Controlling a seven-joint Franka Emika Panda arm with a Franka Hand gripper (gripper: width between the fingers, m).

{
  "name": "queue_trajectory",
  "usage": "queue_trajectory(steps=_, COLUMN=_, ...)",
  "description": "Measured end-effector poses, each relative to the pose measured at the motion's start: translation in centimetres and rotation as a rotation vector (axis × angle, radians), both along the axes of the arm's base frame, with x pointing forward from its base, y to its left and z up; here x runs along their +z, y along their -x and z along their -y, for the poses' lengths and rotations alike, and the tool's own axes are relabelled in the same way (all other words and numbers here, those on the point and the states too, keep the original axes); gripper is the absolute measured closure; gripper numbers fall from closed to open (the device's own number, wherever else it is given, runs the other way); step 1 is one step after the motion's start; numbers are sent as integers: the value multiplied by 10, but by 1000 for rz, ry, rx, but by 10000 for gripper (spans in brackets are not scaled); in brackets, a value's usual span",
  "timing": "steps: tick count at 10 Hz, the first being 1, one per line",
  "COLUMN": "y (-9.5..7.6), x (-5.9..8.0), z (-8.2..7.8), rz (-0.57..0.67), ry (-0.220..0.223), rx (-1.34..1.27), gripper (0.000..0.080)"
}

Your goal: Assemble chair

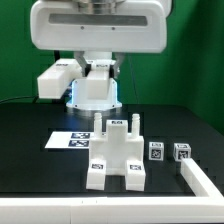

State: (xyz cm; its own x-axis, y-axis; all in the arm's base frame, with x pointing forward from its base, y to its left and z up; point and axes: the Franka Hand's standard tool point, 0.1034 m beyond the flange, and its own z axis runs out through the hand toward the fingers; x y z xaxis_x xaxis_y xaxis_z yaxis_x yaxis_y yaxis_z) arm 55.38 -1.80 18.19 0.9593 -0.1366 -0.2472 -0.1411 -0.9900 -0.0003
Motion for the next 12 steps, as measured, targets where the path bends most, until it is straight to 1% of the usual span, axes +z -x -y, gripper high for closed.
queue_trajectory(steps=2, y=1, x=-1, z=1, rz=-3, ry=0, rx=-4, gripper=515)
queue_trajectory(steps=4, y=2, x=-2, z=-1, rz=-4, ry=0, rx=-1, gripper=515)
queue_trajectory(steps=7, y=5, x=-1, z=-36, rz=12, ry=3, rx=32, gripper=515)
queue_trajectory(steps=8, y=5, x=-2, z=-44, rz=29, ry=5, rx=35, gripper=515)
queue_trajectory(steps=9, y=7, x=-6, z=-48, rz=39, ry=3, rx=43, gripper=515)
queue_trajectory(steps=10, y=7, x=-6, z=-46, rz=36, ry=4, rx=38, gripper=515)
queue_trajectory(steps=12, y=7, x=-7, z=-46, rz=35, ry=4, rx=38, gripper=515)
